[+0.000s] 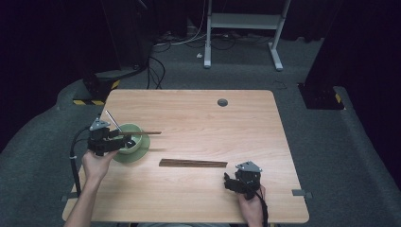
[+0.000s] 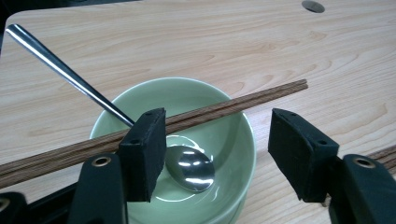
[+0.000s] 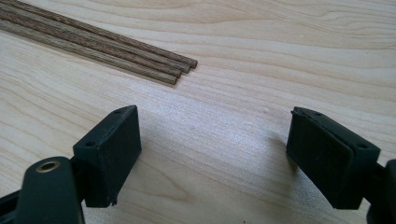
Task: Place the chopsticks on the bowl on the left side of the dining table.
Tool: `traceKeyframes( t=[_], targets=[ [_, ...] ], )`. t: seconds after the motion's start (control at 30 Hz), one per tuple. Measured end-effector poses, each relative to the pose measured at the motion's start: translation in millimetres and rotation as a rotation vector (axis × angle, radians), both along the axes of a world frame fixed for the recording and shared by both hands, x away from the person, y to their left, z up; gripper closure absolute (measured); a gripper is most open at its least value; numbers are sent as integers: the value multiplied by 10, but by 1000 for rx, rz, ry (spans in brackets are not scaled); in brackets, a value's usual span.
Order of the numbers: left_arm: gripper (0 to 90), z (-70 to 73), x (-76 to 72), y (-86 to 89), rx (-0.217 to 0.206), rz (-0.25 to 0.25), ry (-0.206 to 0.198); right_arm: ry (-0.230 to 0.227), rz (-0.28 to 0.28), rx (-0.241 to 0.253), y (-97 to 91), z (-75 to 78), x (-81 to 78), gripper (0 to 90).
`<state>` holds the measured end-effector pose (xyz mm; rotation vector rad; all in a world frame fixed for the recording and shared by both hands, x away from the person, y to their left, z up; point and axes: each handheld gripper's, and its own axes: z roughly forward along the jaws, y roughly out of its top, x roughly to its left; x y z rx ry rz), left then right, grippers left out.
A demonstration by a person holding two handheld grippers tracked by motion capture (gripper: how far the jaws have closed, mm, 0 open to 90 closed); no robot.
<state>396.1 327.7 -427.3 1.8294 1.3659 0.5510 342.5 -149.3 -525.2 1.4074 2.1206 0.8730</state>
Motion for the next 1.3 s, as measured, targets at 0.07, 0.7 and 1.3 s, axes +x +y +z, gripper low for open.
traceKeyframes(
  t=[0.07, 0.7, 1.3],
  targets=[
    [370, -8, -12, -28, -4, -7, -4, 0, 0, 0, 0, 0, 0, 171],
    [352, -39, -77, -181, -34, -34, -25, 0, 0, 0, 0, 0, 0, 171],
    [331, -77, -148, -323, -59, -80, -24, 0, 0, 0, 0, 0, 0, 171]
  ],
)
